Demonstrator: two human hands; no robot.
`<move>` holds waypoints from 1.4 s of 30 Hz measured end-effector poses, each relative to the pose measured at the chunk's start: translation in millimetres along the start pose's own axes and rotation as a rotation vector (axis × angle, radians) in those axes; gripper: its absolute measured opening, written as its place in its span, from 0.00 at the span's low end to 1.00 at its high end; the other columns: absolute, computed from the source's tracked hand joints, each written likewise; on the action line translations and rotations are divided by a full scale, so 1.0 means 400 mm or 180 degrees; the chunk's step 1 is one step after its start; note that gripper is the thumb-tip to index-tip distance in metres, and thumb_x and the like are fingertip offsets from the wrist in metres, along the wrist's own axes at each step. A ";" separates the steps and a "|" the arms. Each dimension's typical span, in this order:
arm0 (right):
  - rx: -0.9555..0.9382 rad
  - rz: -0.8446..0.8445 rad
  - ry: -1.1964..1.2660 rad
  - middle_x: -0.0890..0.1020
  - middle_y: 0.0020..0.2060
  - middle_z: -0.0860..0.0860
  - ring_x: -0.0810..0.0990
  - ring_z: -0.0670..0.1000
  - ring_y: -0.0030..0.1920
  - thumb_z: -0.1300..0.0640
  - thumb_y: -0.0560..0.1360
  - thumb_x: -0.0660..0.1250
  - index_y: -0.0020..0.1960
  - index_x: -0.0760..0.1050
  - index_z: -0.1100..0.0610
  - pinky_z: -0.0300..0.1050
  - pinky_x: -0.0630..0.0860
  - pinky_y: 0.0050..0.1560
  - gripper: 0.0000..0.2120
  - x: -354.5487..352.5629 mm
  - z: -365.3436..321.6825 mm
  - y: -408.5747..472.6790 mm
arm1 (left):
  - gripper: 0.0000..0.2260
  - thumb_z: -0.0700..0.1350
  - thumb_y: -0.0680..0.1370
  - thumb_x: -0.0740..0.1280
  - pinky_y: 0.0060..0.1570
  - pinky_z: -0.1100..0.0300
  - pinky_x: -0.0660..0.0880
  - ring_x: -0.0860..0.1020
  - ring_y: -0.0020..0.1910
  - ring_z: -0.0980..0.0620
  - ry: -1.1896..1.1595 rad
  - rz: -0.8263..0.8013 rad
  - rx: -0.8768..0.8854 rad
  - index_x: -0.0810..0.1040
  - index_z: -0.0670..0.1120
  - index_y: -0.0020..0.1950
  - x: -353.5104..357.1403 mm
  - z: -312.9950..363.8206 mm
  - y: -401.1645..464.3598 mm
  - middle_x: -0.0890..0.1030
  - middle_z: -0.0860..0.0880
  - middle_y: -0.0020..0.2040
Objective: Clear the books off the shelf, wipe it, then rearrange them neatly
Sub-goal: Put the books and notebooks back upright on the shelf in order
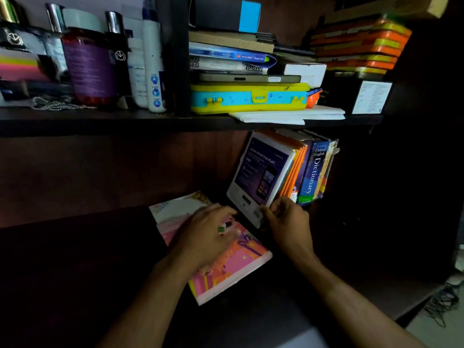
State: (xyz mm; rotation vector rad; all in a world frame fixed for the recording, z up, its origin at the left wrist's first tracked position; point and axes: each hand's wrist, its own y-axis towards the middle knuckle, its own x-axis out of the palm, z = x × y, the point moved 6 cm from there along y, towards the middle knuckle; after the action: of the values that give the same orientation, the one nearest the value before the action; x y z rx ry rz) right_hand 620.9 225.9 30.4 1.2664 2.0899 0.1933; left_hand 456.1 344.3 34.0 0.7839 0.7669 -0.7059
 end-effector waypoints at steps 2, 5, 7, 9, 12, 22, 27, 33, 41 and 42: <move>-0.0011 0.0012 0.0010 0.82 0.30 0.44 0.81 0.38 0.31 0.52 0.76 0.75 0.42 0.77 0.51 0.30 0.73 0.30 0.09 -0.002 -0.001 0.001 | 0.23 0.62 0.75 0.67 0.61 0.54 0.74 0.77 0.64 0.46 0.0583 0.0289 -0.0469 0.75 0.56 0.69 -0.035 -0.053 0.001 0.78 0.51 0.66; 0.0006 -0.0022 -0.0031 0.84 0.32 0.43 0.82 0.38 0.33 0.51 0.75 0.75 0.43 0.79 0.50 0.44 0.82 0.38 0.06 0.002 0.006 0.005 | 0.32 0.71 0.76 0.60 0.67 0.46 0.67 0.68 0.72 0.42 0.1321 -0.0173 -0.1344 0.67 0.56 0.75 -0.046 -0.119 -0.018 0.71 0.48 0.72; -0.0044 -0.0033 -0.0023 0.84 0.32 0.43 0.82 0.39 0.33 0.51 0.76 0.75 0.42 0.81 0.50 0.48 0.83 0.39 0.06 0.002 0.001 0.001 | 0.32 0.72 0.76 0.58 0.67 0.43 0.65 0.67 0.72 0.42 0.1477 -0.0185 -0.1472 0.68 0.55 0.75 -0.046 -0.126 -0.019 0.70 0.46 0.72; -0.0321 -0.0037 0.0073 0.83 0.32 0.43 0.82 0.40 0.33 0.53 0.76 0.74 0.41 0.80 0.51 0.45 0.82 0.36 0.06 -0.003 -0.022 -0.011 | 0.31 0.72 0.76 0.59 0.65 0.44 0.66 0.69 0.70 0.42 0.1585 -0.0003 -0.1553 0.71 0.54 0.72 -0.054 -0.126 -0.018 0.72 0.46 0.70; -0.1085 -0.0749 0.0272 0.81 0.36 0.45 0.80 0.42 0.36 0.48 0.75 0.74 0.43 0.78 0.51 0.39 0.76 0.36 0.08 0.023 -0.079 -0.046 | 0.27 0.69 0.76 0.64 0.59 0.48 0.72 0.76 0.64 0.40 0.1190 0.0287 -0.1726 0.76 0.53 0.66 -0.077 -0.139 -0.025 0.78 0.45 0.66; -0.2242 -0.1799 -0.0941 0.72 0.62 0.47 0.72 0.49 0.60 0.28 0.74 0.63 0.74 0.68 0.46 0.47 0.70 0.65 0.35 0.082 -0.135 -0.126 | 0.10 0.48 0.79 0.68 0.36 0.59 0.79 0.82 0.33 0.49 -0.3783 0.0460 -0.2301 0.84 0.43 0.49 -0.118 -0.206 -0.062 0.86 0.44 0.40; -0.1957 -0.1797 -0.0384 0.69 0.66 0.41 0.69 0.39 0.66 0.30 0.72 0.67 0.78 0.63 0.45 0.31 0.65 0.66 0.39 0.057 -0.137 -0.116 | 0.16 0.58 0.71 0.71 0.54 0.45 0.79 0.84 0.50 0.45 -0.4818 0.0173 -0.1010 0.88 0.50 0.52 -0.110 -0.083 -0.043 0.85 0.43 0.54; -0.1813 -0.1323 0.0314 0.76 0.66 0.44 0.77 0.42 0.64 0.39 0.74 0.70 0.77 0.65 0.49 0.40 0.76 0.63 0.36 0.024 -0.135 -0.093 | 0.30 0.38 0.73 0.75 0.58 0.53 0.79 0.79 0.66 0.47 -0.4250 -0.0525 -0.0123 0.76 0.61 0.71 -0.037 0.024 -0.038 0.80 0.46 0.68; -0.1542 -0.0330 0.0721 0.81 0.50 0.41 0.81 0.40 0.49 0.59 0.78 0.67 0.62 0.75 0.50 0.31 0.77 0.45 0.14 -0.015 -0.110 -0.061 | 0.40 0.39 0.78 0.73 0.75 0.61 0.64 0.58 0.78 0.66 -0.2223 -0.0428 0.0311 0.55 0.61 0.82 0.035 0.061 -0.024 0.54 0.63 0.81; -0.1478 -0.0183 0.0739 0.81 0.48 0.41 0.81 0.41 0.46 0.58 0.78 0.66 0.61 0.74 0.48 0.32 0.77 0.43 0.13 -0.020 -0.105 -0.056 | 0.41 0.43 0.78 0.74 0.77 0.62 0.60 0.56 0.78 0.66 -0.1821 -0.0441 0.0262 0.53 0.62 0.82 0.049 0.052 -0.023 0.53 0.63 0.81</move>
State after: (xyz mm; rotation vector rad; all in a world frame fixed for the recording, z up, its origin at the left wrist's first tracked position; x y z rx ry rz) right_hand 581.0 216.2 56.0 0.9349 2.1016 0.7829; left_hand 466.0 317.3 25.0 0.5617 0.2740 -1.0327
